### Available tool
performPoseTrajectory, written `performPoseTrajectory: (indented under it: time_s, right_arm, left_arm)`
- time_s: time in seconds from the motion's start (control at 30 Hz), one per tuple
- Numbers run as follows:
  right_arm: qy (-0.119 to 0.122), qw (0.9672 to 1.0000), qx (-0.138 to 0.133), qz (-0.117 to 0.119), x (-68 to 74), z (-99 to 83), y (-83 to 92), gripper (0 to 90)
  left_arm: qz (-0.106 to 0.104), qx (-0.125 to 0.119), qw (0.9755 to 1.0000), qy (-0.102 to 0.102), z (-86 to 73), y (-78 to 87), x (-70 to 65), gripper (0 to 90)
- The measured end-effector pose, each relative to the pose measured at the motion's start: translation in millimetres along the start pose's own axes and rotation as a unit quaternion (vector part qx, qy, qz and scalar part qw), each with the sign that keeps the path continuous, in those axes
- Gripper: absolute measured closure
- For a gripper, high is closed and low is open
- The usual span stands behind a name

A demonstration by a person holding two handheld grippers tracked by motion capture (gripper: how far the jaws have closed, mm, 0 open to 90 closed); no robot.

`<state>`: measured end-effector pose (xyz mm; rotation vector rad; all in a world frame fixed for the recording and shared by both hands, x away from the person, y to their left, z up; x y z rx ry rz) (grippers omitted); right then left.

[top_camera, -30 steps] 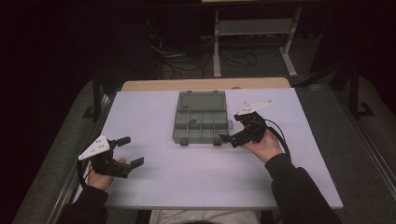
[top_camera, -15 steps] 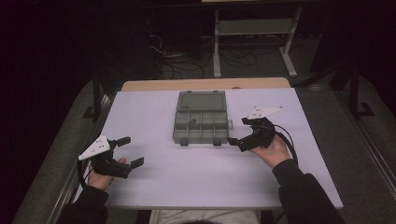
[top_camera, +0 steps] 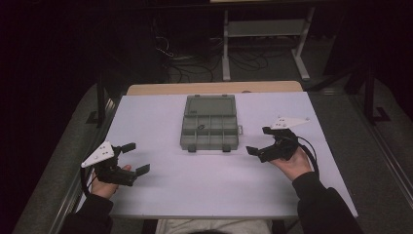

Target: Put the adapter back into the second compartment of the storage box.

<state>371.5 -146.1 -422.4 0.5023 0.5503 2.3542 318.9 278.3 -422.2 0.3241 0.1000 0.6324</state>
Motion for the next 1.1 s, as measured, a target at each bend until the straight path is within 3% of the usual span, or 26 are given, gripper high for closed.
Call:
performPoseTrajectory:
  time_s: [0.3,0.63,0.9,1.1]
  right_arm:
    - [-0.012,0.9998,-0.017,-0.006,-4.3,-11.4,13.9,0.0]
    - [-0.018,0.9984,-0.042,-0.035,-11.1,-30.3,32.7,0.0]
    - [-0.023,0.9967,-0.068,-0.037,-12.9,-38.3,46.0,0.0]
    - [-0.034,0.9963,-0.071,-0.036,-15.7,-46.3,53.6,0.0]
  left_arm:
    - [0.0,0.0,1.0,-0.001,0.4,-0.1,0.0,0.0]
    - [-0.002,-0.002,1.0,-0.002,1.6,0.6,-0.8,0.0]
    - [-0.003,-0.003,1.0,-0.002,1.7,0.7,-1.0,0.0]
    - [-0.003,-0.003,1.0,-0.003,2.1,0.2,-1.1,0.0]
Point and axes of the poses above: each handheld gripper's, and its own axes: y roughly backward along the jaws, z roughly out of its top, x roughly to its left, the point moved 6 cm from there along -y, roughly forward along the jaws, and after that the axes turned 5 degrees about -y, right-handed, at the moved point
